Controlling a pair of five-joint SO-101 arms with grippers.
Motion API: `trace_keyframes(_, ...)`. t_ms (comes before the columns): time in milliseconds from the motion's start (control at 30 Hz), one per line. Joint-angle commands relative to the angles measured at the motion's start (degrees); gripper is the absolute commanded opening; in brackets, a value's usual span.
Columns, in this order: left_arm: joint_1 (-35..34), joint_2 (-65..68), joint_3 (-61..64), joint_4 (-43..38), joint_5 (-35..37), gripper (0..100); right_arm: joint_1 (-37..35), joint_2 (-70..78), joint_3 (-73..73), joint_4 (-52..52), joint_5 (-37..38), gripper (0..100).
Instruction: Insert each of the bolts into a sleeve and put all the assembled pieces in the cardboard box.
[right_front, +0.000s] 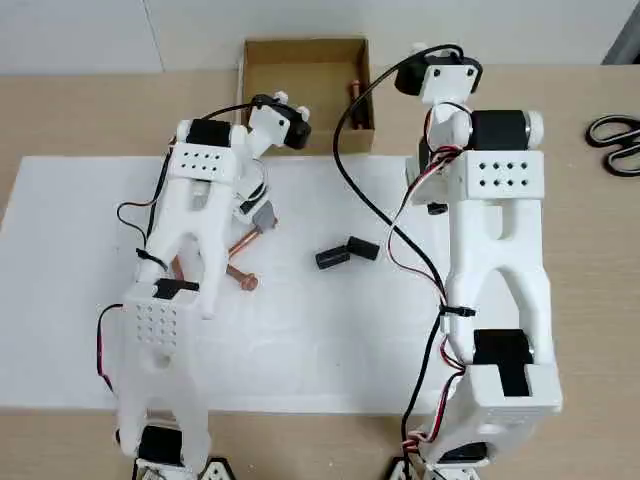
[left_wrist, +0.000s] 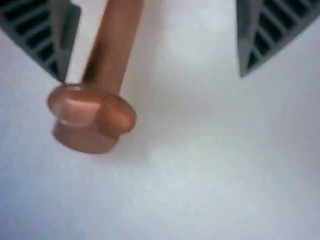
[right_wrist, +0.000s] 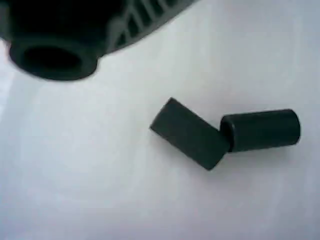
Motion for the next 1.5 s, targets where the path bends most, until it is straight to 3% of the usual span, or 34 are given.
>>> trace_keyframes(0,0.6,0.8,-2.4,0.1,1.5,21,0.0,-3.4,-0.3,0.4,0.4,0.7)
trace_keyframes(167,0.6,4.6,-2.6,-0.1,1.8,20,0.0,-3.4,-0.3,0.4,0.4,0.7)
trace_keyframes(833,4.0,5.0,-2.6,-0.6,1.9,1,0.0,-3.4,-0.3,0.4,0.4,0.7)
trace_keyframes(1000,4.0,4.8,-3.0,-0.3,3.4,1,0.0,-3.4,-0.3,0.4,0.4,0.7)
trace_keyframes(1233,5.7,5.0,-15.5,7.4,5.5,1,0.0,-3.6,-0.3,0.4,0.4,0.7)
trace_keyframes(1467,6.2,4.8,-22.7,7.8,13.0,1,0.0,-3.9,-0.4,0.4,0.6,0.7)
